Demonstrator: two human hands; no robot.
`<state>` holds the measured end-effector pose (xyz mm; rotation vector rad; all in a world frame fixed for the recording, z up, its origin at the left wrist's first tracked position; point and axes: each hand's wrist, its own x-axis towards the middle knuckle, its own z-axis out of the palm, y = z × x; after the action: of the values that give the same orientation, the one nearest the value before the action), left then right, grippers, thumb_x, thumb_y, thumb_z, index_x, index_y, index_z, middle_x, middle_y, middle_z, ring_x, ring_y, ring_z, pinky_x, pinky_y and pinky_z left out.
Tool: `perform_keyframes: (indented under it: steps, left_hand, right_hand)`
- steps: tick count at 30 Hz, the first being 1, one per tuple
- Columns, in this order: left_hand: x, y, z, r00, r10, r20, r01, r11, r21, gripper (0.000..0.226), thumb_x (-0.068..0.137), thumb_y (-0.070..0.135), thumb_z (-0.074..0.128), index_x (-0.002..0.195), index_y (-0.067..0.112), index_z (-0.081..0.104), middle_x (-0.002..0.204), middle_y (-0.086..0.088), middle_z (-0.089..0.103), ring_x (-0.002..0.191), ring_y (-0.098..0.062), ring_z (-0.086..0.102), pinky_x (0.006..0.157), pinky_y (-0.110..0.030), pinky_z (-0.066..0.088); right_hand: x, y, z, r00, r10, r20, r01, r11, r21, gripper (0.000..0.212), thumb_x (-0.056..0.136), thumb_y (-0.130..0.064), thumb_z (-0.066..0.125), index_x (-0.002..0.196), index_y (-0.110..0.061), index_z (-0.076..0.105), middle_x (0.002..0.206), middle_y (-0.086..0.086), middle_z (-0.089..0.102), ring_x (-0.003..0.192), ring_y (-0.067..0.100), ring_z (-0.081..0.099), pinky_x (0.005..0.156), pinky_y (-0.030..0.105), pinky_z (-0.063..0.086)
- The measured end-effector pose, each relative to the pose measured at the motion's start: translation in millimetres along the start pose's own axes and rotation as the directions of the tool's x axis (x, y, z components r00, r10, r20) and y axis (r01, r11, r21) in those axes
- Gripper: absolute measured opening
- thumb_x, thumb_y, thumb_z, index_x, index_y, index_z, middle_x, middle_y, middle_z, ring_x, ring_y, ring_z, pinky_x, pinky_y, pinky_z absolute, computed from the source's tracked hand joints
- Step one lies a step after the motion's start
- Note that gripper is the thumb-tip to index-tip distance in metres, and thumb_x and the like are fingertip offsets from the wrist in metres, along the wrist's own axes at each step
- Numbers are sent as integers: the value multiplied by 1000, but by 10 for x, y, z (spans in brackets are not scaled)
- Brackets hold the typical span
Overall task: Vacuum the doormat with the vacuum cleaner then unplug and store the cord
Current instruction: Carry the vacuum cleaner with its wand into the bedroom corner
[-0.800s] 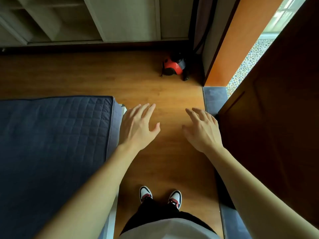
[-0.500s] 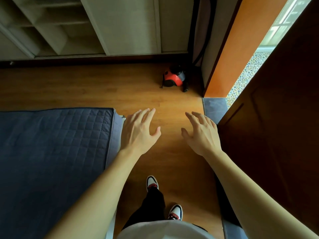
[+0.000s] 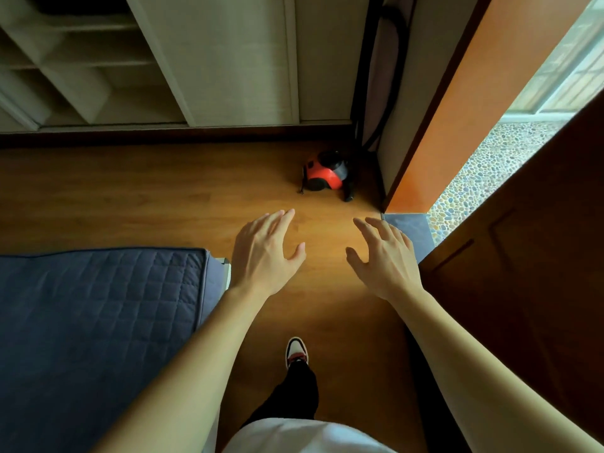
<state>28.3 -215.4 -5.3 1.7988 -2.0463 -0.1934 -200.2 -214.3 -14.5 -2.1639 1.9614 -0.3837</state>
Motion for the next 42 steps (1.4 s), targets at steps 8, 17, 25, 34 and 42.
perform_keyframes:
  steps: [8,17,25,34,42]
  left_hand:
    - [1278,-541,5,998,64,4,-64,998,-4,63,87,52,47,143,23,46,140,-1,56,130,-22,50,107,-45,43]
    - [2326,-708,192,992,128,10,-128,992,-6,63,87,52,47,143,22,48,139,-1,57,130,-22,51,106,-44,44]
    - [3499,-733,609,986,165,11,-164,985,-45,65,86,52,46,143,21,48,140,-3,56,132,-23,48,108,-45,43]
    - [5477,-474,1057,986,161,30,-159,985,-63,63,86,48,51,140,16,52,136,-6,60,127,-25,53,107,-45,42]
    - [6561,-391,1399,989,131,71,-126,989,-72,63,87,48,49,142,17,49,138,-6,58,129,-23,51,106,-45,43]
  right_hand:
    - [1164,-199,84,998,38,-45,-38,999,-4,60,94,-50,60,147,-26,49,147,3,53,136,28,48,110,49,39]
    - [2015,-86,186,995,90,-32,-91,996,-16,61,95,-49,61,149,-26,48,148,3,53,138,26,47,112,47,38]
    - [3166,336,269,994,96,-44,-97,995,-12,62,92,-47,64,148,-24,50,144,5,56,135,28,50,109,47,40]
    - [4947,1100,92,990,128,-53,-125,990,67,65,90,-51,50,146,-20,54,142,8,59,133,31,53,109,49,42]
    - [6111,1616,59,991,131,-5,-131,990,58,60,91,-47,58,145,-22,54,141,7,60,131,31,54,108,48,42]
